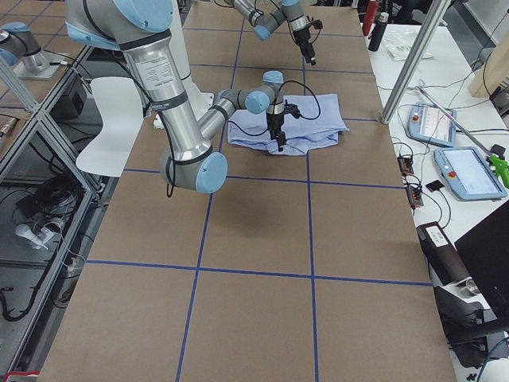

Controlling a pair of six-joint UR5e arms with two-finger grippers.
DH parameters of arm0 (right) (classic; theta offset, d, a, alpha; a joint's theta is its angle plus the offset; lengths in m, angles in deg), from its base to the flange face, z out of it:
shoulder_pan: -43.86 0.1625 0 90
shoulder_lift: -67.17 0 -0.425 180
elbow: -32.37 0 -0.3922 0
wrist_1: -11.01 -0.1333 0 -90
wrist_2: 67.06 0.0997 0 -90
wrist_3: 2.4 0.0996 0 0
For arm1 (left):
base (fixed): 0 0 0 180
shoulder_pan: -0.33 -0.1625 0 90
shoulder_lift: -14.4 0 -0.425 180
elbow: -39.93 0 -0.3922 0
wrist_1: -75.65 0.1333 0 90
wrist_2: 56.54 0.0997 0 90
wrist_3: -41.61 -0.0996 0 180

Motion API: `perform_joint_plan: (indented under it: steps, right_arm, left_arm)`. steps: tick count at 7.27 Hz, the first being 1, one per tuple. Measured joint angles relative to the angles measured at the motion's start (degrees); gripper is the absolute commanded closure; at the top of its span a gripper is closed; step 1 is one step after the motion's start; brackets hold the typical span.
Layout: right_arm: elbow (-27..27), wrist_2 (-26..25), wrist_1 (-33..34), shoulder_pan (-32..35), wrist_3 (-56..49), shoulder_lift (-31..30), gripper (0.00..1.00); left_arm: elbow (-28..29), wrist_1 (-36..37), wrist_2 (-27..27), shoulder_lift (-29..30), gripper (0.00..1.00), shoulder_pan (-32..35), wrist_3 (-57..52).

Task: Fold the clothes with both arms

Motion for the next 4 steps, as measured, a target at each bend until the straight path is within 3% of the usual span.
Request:
perform_joint_plan:
  steps: [4]
  right_arm:
    - [-3.32,1.61,-0.41,3.67,-6.39,-5.28,0.0]
  left_arm:
    - [-1.96,2.04,-0.28,0.26,0.0,-0.1,0.31]
